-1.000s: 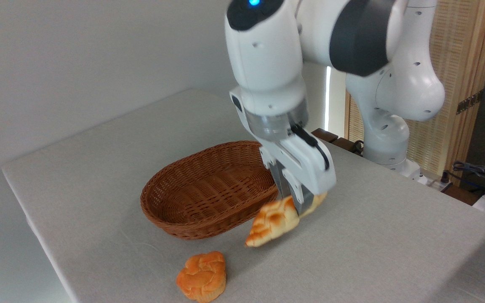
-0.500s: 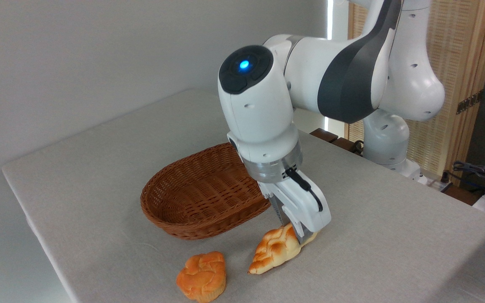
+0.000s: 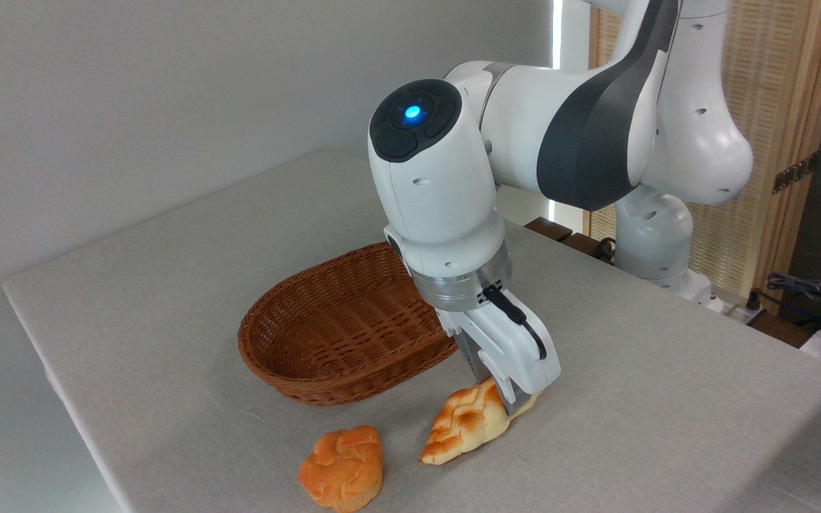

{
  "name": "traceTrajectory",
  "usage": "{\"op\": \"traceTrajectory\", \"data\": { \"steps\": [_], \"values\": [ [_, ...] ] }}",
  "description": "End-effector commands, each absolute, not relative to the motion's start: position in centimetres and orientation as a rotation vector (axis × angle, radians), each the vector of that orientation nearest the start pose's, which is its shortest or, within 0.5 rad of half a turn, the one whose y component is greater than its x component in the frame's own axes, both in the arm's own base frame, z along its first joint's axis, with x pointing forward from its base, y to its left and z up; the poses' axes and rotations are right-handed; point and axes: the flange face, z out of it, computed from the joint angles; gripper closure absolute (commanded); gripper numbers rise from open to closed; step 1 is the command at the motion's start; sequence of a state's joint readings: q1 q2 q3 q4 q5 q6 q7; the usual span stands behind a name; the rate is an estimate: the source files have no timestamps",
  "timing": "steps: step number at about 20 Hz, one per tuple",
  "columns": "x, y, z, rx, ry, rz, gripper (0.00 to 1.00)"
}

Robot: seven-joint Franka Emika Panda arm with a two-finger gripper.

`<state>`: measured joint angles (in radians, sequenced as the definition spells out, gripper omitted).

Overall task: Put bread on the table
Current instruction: 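Carry the roll past the basket rim and lower it onto the table, then open the gripper to release the roll and lift away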

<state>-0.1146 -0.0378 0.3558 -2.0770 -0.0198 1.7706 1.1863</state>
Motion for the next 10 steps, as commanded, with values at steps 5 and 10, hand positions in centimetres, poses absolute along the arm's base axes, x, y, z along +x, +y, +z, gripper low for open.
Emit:
{"op": "traceTrajectory", "data": {
  "steps": [5,10],
  "values": [
    [49.0,12.2,43.8,-2.964,1.517,0.312,0.00],
    [49.3,12.4,46.7,-2.958,1.514,0.277,0.00]
  ]
}}
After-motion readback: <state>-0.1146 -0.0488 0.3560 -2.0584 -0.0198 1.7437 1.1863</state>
